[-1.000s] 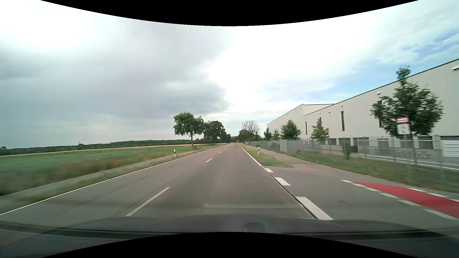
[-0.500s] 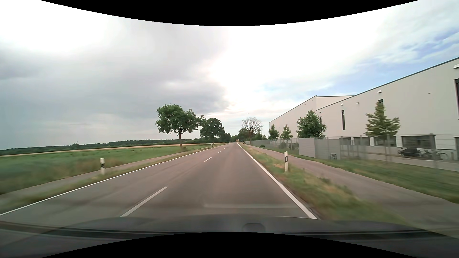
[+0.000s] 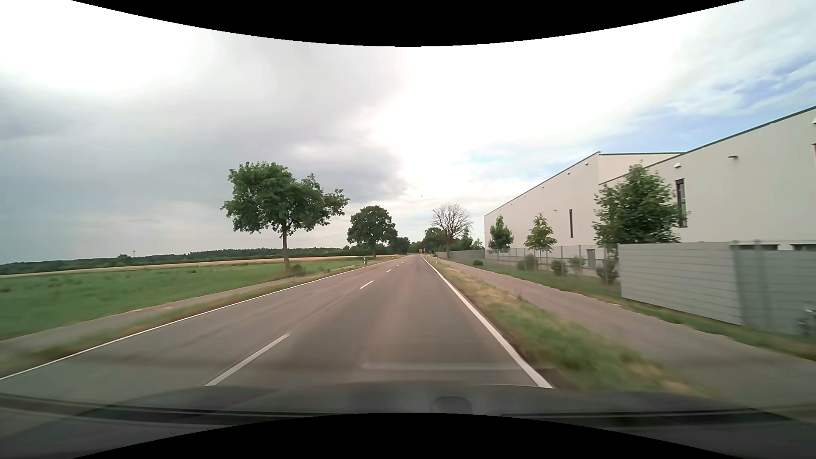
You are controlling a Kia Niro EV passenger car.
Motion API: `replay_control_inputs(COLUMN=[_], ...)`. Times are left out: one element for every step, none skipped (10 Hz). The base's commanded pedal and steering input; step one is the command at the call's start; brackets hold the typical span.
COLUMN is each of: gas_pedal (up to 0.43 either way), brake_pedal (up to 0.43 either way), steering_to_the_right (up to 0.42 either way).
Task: Follow the waypoints while adhering to traffic rules and regulations
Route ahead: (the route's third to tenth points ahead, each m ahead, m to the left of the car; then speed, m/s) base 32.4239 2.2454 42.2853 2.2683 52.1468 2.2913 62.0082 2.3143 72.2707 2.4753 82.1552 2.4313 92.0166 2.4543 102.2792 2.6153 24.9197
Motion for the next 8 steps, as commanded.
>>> replay_control_inputs(gas_pedal=[0.228, 0.228, 0.220, 0.067, 0.039, 0.039, 0.000, 0.000], brake_pedal=[0.000, 0.000, 0.000, 0.000, 0.000, 0.000, 0.000, 0.000], steering_to_the_right=[-0.003, -0.003, -0.003, -0.003, -0.003, -0.003, -0.004, -0.006])
